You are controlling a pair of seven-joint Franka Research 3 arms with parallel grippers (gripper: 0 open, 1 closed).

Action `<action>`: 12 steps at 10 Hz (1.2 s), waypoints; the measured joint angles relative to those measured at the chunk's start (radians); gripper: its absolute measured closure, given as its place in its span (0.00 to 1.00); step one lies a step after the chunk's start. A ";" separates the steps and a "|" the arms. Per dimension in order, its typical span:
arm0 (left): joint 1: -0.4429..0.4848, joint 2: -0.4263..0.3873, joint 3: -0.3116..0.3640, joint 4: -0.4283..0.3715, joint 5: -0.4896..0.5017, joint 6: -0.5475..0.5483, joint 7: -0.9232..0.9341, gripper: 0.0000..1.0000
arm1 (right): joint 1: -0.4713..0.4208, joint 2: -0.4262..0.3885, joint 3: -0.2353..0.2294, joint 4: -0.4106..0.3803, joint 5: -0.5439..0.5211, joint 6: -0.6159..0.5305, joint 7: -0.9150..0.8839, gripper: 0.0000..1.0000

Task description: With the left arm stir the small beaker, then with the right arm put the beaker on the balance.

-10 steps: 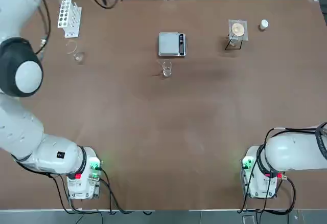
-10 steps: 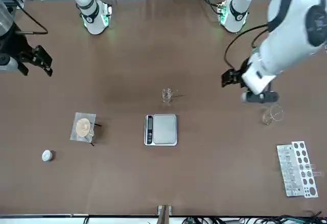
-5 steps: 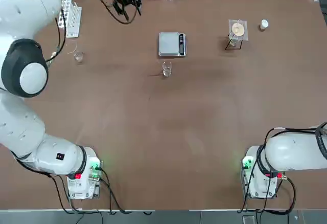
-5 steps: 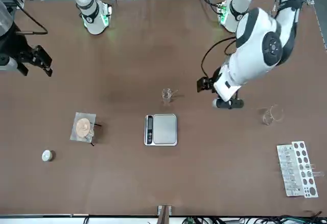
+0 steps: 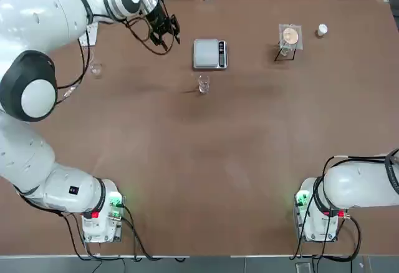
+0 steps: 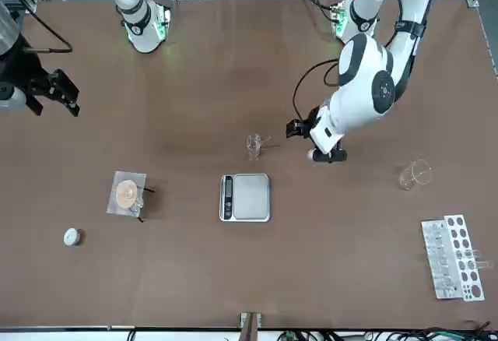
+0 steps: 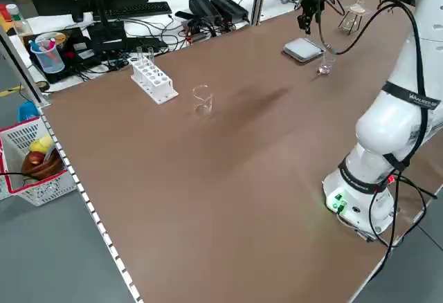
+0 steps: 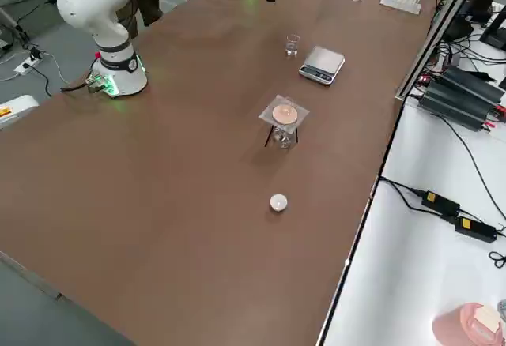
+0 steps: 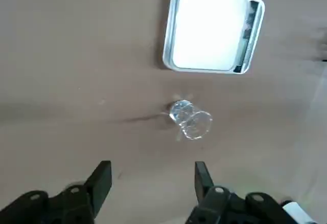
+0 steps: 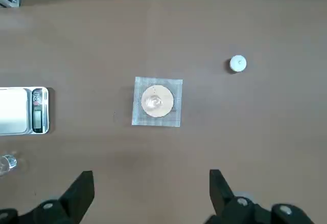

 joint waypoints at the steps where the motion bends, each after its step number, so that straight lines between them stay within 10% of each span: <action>1: 0.000 0.001 -0.005 -0.043 -0.009 0.039 0.046 0.28 | 0.000 0.000 0.000 0.000 0.000 0.000 0.000 0.00; 12: -0.025 0.093 -0.128 -0.179 -0.018 0.397 0.215 0.33 | 0.000 0.000 -0.002 0.000 0.000 -0.002 0.001 0.00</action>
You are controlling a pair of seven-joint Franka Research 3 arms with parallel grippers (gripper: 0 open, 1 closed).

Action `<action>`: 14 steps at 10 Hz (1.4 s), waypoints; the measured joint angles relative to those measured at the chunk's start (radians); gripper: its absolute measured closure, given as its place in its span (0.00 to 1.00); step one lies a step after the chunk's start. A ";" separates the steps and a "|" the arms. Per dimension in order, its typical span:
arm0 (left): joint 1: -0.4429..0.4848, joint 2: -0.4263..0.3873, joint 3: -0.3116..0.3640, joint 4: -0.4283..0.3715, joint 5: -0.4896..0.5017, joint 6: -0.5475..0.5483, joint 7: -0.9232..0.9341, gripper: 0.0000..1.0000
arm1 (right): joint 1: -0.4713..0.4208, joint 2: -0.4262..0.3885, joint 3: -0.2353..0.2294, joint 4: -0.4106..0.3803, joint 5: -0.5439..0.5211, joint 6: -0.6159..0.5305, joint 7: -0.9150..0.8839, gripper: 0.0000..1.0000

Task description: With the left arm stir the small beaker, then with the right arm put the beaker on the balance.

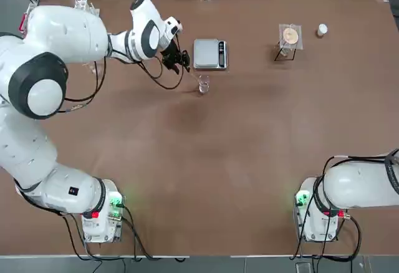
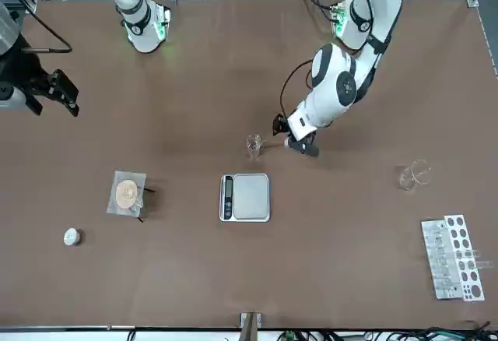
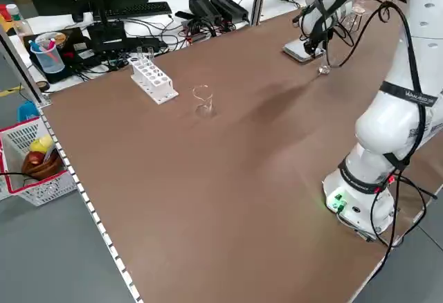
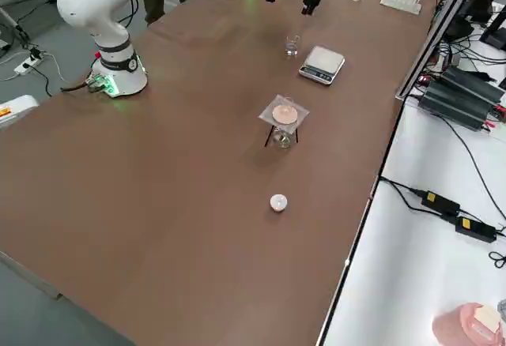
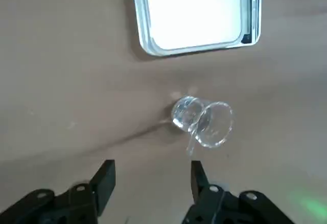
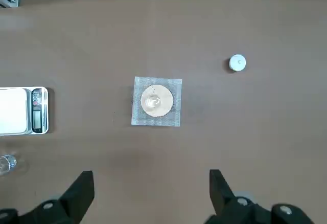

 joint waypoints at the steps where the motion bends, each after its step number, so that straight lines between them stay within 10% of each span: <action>1: 0.000 0.014 -0.005 0.000 -0.002 0.020 0.000 0.33 | 0.000 0.000 0.000 0.000 0.000 0.000 0.000 0.00; 14: -0.020 0.076 -0.058 0.019 -0.039 0.107 -0.034 0.58 | 0.000 0.000 0.000 -0.011 0.000 0.026 0.001 0.00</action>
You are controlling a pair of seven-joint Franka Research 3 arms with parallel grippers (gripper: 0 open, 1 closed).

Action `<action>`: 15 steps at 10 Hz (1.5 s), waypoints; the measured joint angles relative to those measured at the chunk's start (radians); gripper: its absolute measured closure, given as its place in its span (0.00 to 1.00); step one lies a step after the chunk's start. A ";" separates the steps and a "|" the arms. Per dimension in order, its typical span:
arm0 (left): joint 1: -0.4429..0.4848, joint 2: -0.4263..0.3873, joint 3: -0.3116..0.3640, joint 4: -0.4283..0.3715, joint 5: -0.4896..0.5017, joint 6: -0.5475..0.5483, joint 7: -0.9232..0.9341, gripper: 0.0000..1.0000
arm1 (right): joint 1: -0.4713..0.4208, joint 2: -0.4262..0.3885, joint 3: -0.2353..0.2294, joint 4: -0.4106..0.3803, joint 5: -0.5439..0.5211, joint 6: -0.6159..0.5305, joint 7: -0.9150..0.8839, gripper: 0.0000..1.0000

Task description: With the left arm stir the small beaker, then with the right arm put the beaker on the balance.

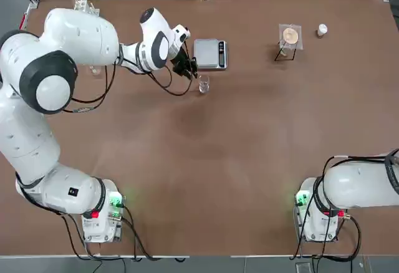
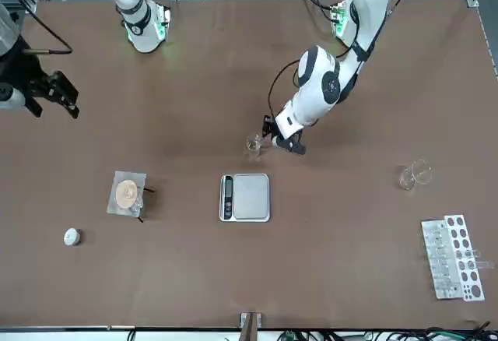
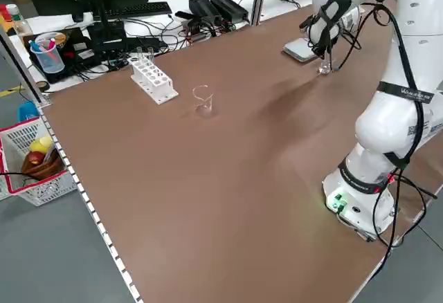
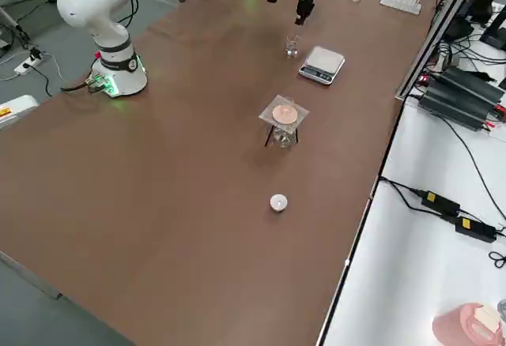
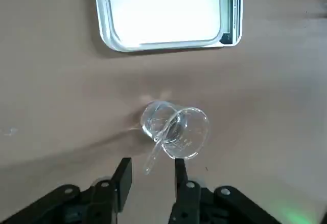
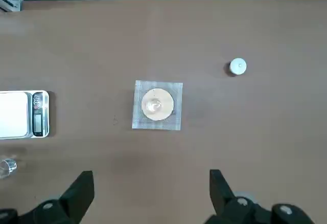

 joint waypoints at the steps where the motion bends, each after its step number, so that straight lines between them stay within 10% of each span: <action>1: 0.001 0.000 0.001 0.002 0.000 0.000 0.000 0.58 | 0.000 0.000 0.000 -0.008 0.000 0.007 0.000 0.00; 15: -0.007 0.038 0.000 0.032 -0.001 0.000 -0.034 0.67 | 0.001 0.001 0.007 -0.050 0.004 0.004 0.000 0.00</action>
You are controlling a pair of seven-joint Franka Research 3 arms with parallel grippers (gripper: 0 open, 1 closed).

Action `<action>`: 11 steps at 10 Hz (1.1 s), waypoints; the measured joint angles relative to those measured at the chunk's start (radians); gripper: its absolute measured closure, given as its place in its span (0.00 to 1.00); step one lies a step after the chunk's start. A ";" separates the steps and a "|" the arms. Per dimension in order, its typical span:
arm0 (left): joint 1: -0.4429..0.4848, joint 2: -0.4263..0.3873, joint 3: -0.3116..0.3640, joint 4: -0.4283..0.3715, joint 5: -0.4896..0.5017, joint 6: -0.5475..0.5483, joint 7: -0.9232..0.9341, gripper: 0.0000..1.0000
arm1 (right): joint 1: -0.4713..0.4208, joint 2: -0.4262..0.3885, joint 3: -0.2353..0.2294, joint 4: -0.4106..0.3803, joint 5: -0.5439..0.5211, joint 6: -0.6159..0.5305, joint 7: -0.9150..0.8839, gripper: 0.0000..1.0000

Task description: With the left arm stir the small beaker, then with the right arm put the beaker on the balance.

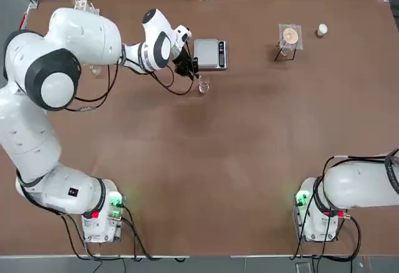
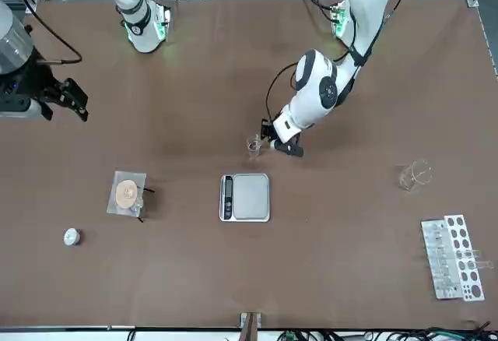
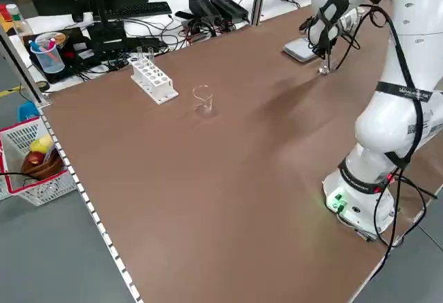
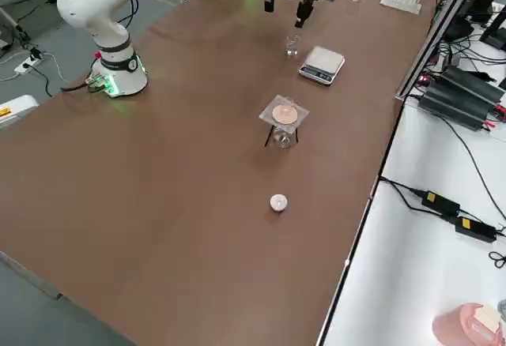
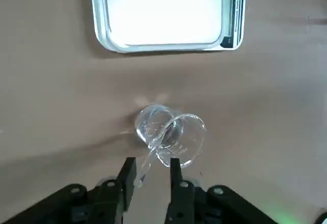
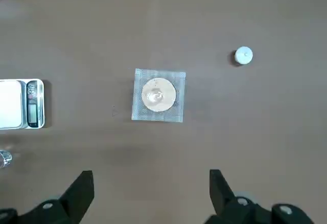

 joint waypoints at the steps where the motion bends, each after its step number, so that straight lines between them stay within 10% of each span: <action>1: 0.000 0.000 0.000 0.001 0.000 0.000 0.000 0.68 | 0.000 0.000 0.000 0.000 0.003 0.000 0.000 0.00; 11: -0.001 0.000 0.000 0.017 0.000 0.000 0.000 0.75 | 0.000 0.000 0.000 -0.002 0.011 0.000 0.000 0.00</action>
